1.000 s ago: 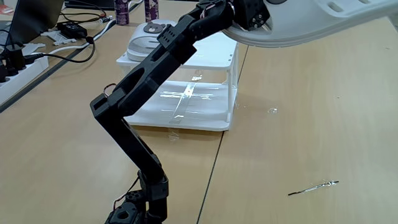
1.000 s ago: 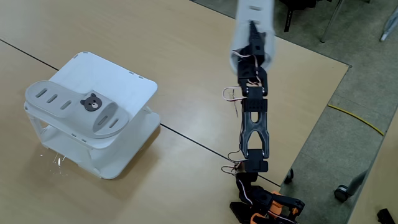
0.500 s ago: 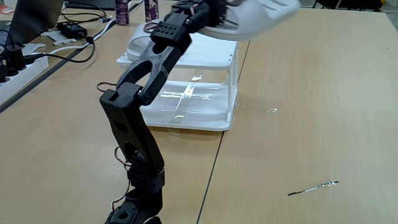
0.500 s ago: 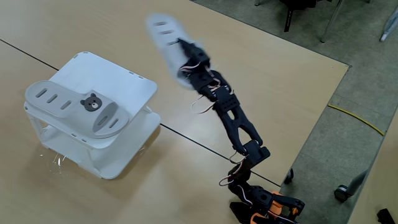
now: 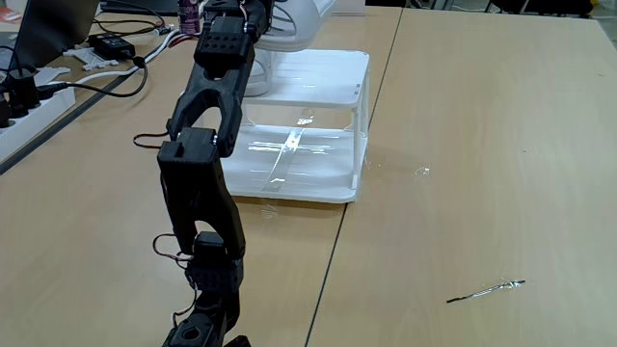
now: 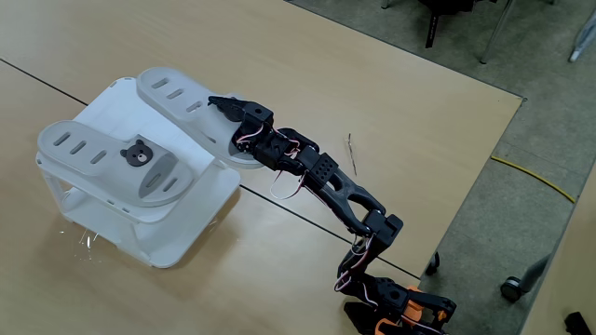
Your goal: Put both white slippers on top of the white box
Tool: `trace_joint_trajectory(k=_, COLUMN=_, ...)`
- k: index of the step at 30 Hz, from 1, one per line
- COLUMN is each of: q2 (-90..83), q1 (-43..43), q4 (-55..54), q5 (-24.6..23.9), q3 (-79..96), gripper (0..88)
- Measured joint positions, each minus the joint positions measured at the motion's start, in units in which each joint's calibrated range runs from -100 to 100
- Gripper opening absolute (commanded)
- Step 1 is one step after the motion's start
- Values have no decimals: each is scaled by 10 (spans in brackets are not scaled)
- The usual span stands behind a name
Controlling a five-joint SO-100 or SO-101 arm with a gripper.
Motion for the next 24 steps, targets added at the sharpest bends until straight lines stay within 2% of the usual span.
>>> trace_joint_trajectory(k=4, q2=46, q1=1, q4=0, q5=0, q3=-41, gripper=7)
trace_joint_trajectory(k=16, q2=435, q1=1, q4=0, q5=0, q3=-484, gripper=7)
trace_joint_trajectory(k=24, q2=626, q1=19, q4=0, q5=0, q3=-668, gripper=7)
